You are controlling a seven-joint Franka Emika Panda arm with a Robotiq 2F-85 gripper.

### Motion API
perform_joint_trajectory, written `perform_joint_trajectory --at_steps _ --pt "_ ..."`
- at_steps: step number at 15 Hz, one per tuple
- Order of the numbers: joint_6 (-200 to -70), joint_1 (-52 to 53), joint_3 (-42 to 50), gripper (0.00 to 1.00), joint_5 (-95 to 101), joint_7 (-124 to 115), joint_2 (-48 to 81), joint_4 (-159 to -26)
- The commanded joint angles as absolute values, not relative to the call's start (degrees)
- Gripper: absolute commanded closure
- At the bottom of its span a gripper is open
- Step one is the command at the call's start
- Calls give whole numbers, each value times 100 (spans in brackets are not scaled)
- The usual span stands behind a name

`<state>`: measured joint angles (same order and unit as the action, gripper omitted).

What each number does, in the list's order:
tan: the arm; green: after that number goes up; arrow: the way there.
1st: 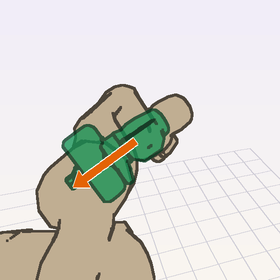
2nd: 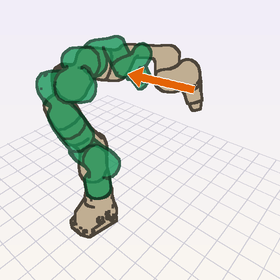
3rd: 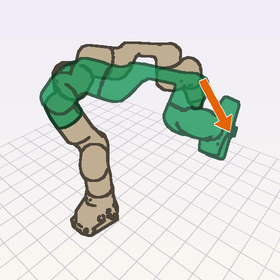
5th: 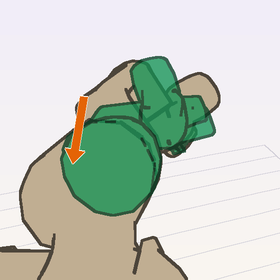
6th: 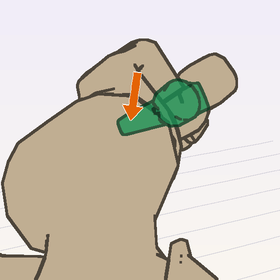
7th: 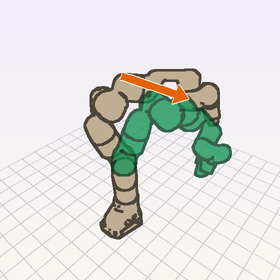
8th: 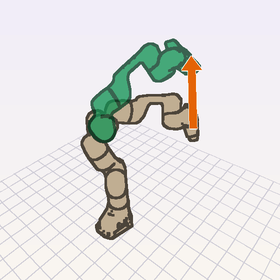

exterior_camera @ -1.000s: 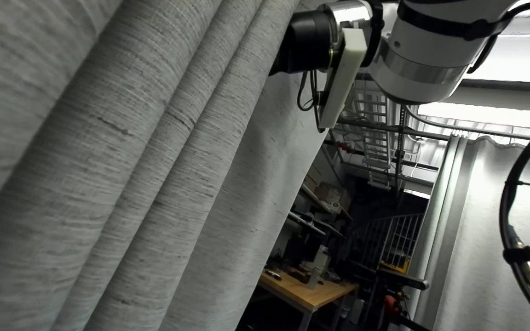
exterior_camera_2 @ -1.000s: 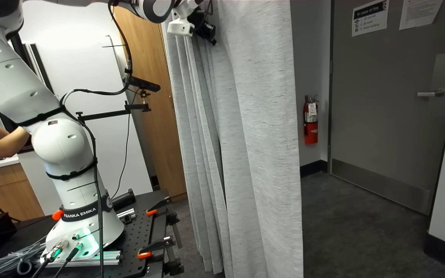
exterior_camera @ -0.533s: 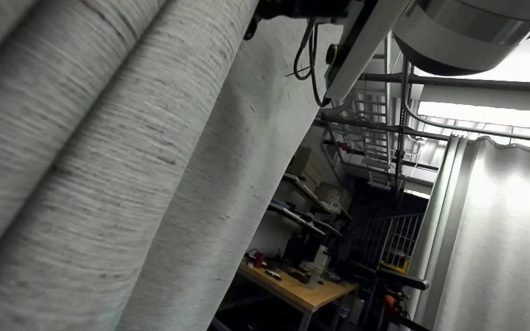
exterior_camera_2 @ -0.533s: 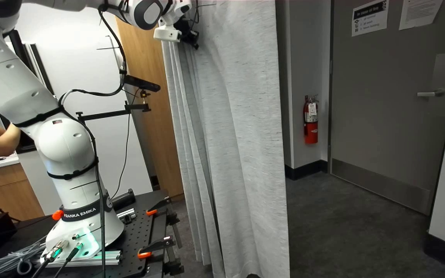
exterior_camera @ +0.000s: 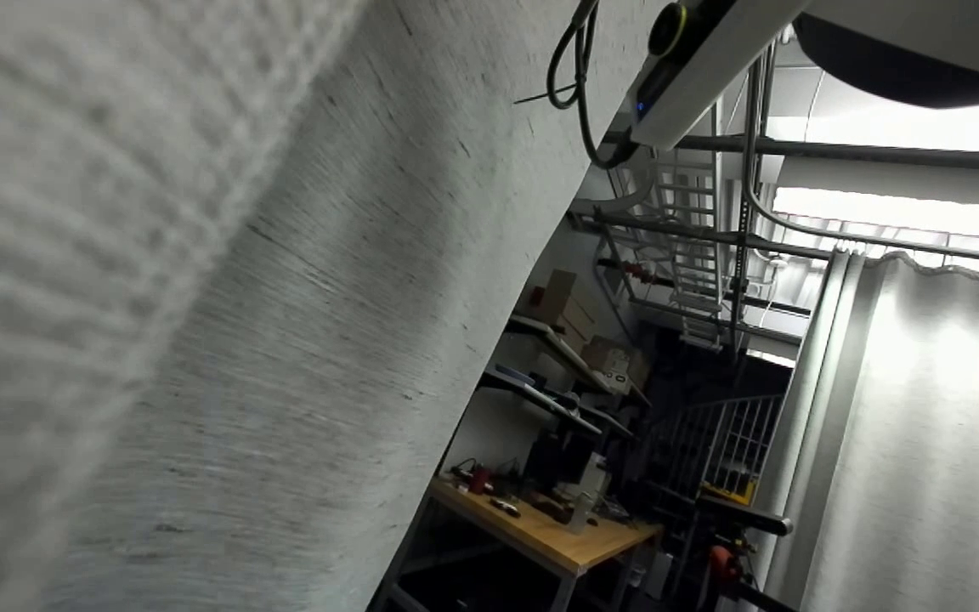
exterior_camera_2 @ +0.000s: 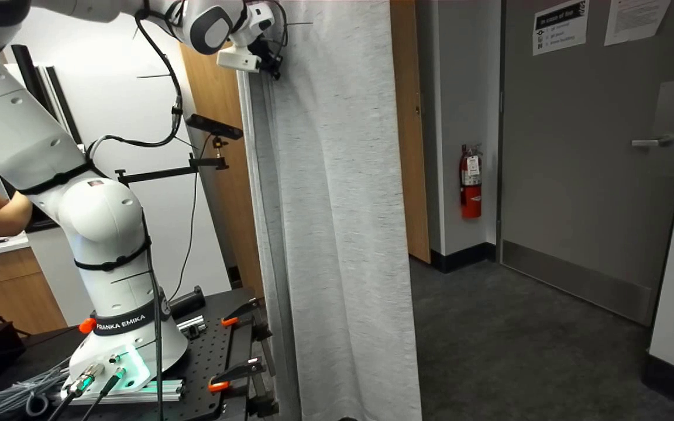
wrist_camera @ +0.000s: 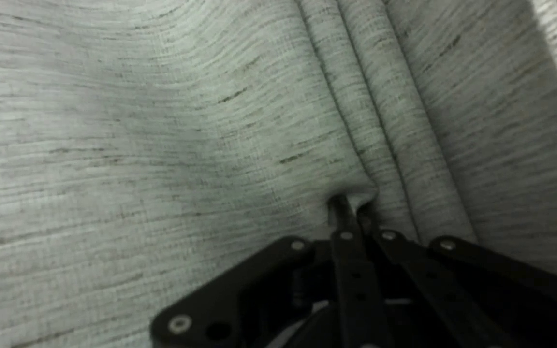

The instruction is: Move the curtain to the left

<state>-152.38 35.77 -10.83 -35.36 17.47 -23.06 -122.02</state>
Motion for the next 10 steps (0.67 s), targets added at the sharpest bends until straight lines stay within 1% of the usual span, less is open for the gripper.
perform_joint_trajectory --at_steps 1,5,6,10 --pt "-15170 3951 -1166 100 -3839 2122 -2172 -12741" --pt "-15157 3810 -1324 100 -3599 1836 -2233 -12798" --pt "-15019 3826 -916 100 -3751 2310 -2040 -12648" --pt "-14873 3664 -545 100 -3755 2466 -1925 -12561"
